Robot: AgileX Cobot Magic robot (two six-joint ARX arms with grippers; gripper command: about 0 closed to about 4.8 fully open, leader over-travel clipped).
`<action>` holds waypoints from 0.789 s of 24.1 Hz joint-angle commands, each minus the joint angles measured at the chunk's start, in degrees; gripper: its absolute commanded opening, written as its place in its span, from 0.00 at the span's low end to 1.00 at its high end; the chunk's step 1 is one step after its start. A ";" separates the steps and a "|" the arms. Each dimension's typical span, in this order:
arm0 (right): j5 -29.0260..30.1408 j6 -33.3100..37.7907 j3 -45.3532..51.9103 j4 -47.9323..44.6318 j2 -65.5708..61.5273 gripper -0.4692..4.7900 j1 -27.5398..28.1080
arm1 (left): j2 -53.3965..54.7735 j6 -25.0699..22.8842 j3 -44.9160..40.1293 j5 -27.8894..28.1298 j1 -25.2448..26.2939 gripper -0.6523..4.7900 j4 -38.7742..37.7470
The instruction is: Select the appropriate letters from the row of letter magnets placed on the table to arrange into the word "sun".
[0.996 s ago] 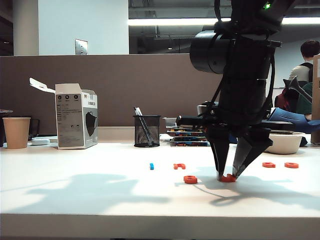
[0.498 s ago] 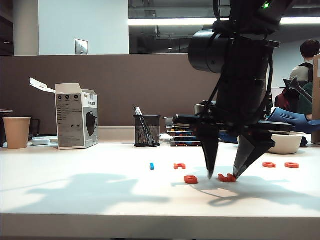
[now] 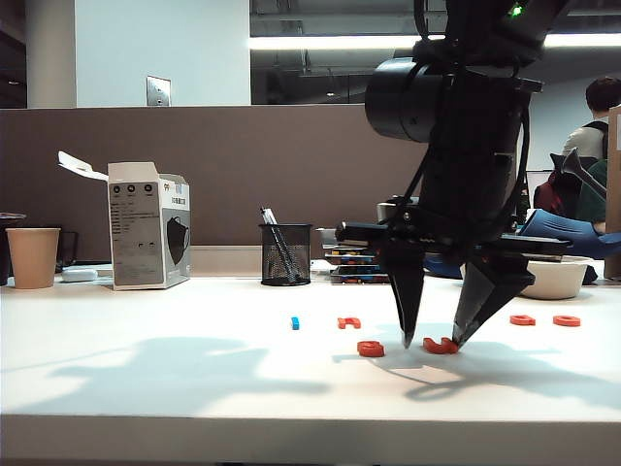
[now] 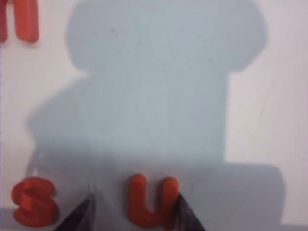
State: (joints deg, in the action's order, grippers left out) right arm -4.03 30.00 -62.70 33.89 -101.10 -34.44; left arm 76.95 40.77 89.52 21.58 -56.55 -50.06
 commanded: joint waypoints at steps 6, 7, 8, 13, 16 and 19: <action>1.14 -0.42 -0.26 4.07 -1.46 0.61 0.04 | -0.24 -0.04 0.26 0.09 -0.07 0.11 0.37; 0.87 -0.52 -1.18 4.55 -1.46 0.61 0.04 | -0.24 -0.04 0.26 0.07 -0.07 0.11 0.37; 0.37 -0.66 -1.77 5.01 -1.46 0.61 0.04 | -0.24 -0.04 0.26 0.07 -0.07 0.11 0.37; -1.42 -1.86 -4.50 7.06 -1.46 0.61 0.04 | -0.24 -0.04 0.26 0.07 -0.07 0.11 0.37; -1.42 -2.10 -5.46 7.45 -1.44 0.61 0.04 | -0.24 -0.04 0.26 0.07 -0.07 0.11 0.37; -1.40 -3.21 -7.54 7.89 -1.46 0.61 0.04 | -0.24 -0.04 0.26 0.07 -0.07 0.11 0.37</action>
State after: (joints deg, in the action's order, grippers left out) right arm -4.99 27.42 -69.14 41.87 -102.74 -34.37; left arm 76.95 40.77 89.52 21.58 -56.55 -50.06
